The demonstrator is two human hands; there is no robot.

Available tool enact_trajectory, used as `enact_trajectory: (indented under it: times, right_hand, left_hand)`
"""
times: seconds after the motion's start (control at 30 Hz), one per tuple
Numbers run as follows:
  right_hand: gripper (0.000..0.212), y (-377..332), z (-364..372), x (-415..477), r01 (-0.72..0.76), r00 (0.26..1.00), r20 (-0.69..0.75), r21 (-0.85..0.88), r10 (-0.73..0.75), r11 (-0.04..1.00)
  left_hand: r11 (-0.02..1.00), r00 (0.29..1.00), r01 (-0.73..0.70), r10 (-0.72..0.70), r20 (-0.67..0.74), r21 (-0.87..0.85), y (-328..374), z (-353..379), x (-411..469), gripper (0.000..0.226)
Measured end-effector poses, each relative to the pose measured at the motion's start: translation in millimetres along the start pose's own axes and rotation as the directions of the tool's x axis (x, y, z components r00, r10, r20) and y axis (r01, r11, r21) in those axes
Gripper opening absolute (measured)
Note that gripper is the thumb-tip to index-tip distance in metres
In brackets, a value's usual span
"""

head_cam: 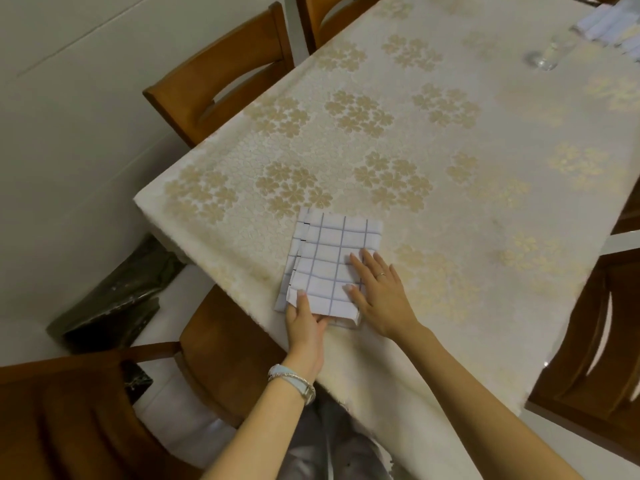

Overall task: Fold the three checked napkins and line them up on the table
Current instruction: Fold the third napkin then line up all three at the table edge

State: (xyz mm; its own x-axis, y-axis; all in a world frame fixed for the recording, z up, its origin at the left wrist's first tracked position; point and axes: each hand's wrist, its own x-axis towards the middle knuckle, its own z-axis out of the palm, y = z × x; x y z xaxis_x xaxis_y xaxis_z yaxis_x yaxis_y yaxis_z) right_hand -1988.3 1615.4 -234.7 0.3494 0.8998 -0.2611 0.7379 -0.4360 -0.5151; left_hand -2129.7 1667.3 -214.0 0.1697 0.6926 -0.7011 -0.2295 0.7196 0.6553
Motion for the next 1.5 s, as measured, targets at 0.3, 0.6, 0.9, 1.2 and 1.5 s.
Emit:
enact_trajectory:
  times: [0.3, 0.6, 0.9, 1.2, 1.5]
  right_hand:
    - [0.071, -5, 16, 8, 0.027, 1.000, 0.012, -0.117, -0.026, 0.993]
    - [0.070, 1, 24, 11, 0.069, 0.997, 0.001, -0.236, -0.071, 0.969]
    - [0.072, 9, 29, 10, 0.103, 0.994, 0.004, -0.314, -0.107, 0.944]
    - [0.073, 19, 26, 7, 0.168, 0.984, -0.002, -0.291, -0.176, 0.942]
    - [0.082, 40, 14, 14, 0.259, 0.966, 0.066, -0.333, -0.251, 0.907]
  left_hand:
    - [0.998, 0.998, -0.009, 0.013, -0.054, 0.062, 12, -23, 11, 0.030]
    - [0.983, 0.994, -0.001, 0.021, -0.108, 0.183, 17, -36, 19, 0.033]
    - [0.177, 0.676, -0.529, 0.679, 0.286, 0.830, 18, -37, 13, 0.025]
    - [-0.526, 0.706, -0.527, 0.167, 0.689, 0.667, -22, -32, 46, 0.080]
    - [-0.527, 0.743, -0.489, 0.165, 0.648, 0.695, -25, -31, 46, 0.099]
